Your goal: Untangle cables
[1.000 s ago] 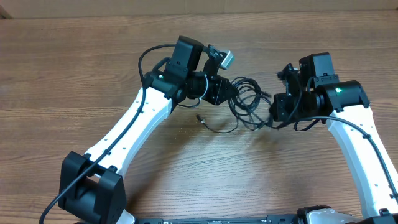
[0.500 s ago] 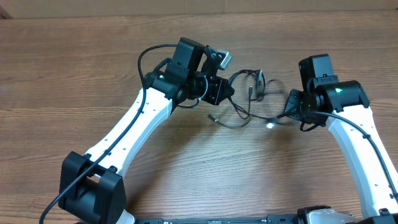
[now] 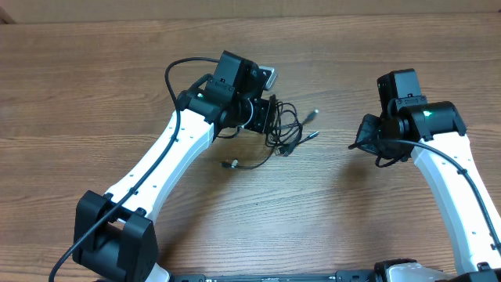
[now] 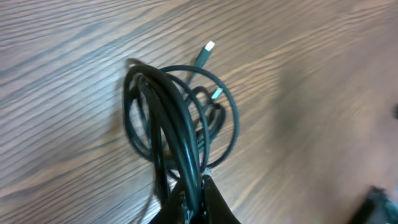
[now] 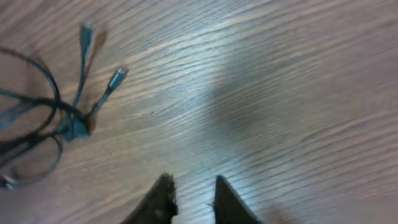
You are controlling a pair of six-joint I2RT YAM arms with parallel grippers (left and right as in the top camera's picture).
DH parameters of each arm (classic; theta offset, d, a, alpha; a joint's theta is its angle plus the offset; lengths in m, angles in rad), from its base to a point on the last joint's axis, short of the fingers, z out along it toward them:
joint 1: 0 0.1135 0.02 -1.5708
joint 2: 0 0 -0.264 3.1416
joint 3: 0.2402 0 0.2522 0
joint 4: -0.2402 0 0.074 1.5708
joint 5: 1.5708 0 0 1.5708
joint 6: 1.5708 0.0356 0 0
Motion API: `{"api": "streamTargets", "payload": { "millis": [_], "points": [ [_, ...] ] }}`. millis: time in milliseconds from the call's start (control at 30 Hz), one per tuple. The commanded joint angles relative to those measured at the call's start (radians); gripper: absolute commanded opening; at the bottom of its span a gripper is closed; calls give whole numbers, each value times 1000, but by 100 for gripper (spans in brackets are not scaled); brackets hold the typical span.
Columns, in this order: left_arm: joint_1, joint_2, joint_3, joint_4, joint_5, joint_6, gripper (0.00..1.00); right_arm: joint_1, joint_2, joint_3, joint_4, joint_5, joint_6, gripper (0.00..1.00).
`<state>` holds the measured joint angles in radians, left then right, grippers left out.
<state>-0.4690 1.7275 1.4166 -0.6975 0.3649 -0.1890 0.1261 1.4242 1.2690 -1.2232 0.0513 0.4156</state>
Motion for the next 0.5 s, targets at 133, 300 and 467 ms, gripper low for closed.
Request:
{"api": "streamTargets", "payload": {
  "millis": [133,300,467],
  "points": [
    [5,-35,21,-58,-372,47,27,-3,-2,0,2,-9,-4,39],
    [5,-27,21,-50,-407,47,33,-3,-2,0,2,-9,-4,43],
    [5,7,20,-54,-401,47,38,-3,-2,0,1,-9,-4,43]
  ]
}}
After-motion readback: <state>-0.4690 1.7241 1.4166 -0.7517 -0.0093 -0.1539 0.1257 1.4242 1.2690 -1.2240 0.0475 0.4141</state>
